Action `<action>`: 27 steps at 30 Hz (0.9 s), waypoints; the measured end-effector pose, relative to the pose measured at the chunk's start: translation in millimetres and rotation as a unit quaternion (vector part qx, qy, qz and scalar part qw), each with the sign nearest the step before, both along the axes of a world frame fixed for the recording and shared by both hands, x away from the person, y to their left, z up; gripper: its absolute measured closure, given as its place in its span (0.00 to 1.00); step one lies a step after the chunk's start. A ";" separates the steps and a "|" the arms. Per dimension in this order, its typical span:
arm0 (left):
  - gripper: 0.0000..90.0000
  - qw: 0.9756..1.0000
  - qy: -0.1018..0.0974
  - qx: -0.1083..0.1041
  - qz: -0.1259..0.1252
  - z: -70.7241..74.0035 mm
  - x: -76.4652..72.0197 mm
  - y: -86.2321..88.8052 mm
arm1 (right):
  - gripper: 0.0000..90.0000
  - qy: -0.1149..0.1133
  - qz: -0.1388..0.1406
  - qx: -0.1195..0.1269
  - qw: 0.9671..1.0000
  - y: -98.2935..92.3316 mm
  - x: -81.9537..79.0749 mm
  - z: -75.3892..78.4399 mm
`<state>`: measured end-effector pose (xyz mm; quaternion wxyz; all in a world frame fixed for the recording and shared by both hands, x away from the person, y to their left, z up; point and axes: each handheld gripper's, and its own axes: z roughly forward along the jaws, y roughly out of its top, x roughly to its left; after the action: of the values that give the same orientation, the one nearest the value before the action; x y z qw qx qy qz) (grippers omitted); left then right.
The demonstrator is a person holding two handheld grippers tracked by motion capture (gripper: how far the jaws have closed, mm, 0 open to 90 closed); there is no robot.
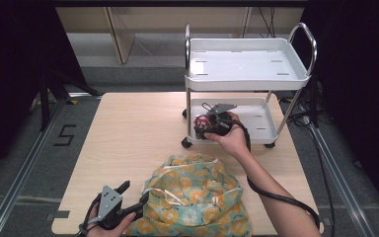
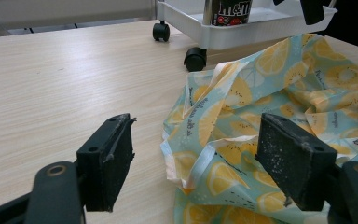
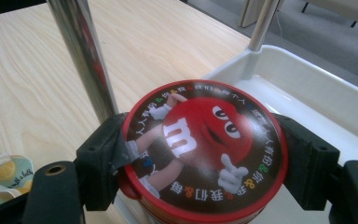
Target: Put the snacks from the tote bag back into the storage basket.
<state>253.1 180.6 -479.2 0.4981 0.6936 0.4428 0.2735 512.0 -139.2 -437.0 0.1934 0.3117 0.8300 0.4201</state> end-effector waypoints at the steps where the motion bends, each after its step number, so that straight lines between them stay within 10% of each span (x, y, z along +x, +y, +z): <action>1: 0.29 1.000 0.000 0.000 0.000 -0.1 0.1 0.1 | 0.30 0.002 0.000 -0.001 1.000 0.1 0.0 -0.4; 27: 0.29 1.000 0.001 -0.001 0.000 -0.3 -0.1 0.6 | 0.30 0.023 -0.020 -0.001 1.000 -0.1 -1.0 -7.9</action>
<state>253.0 181.2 -479.5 0.4979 0.6933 0.4438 0.2729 511.0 -139.2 -444.9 0.1834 0.3378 0.8282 0.4078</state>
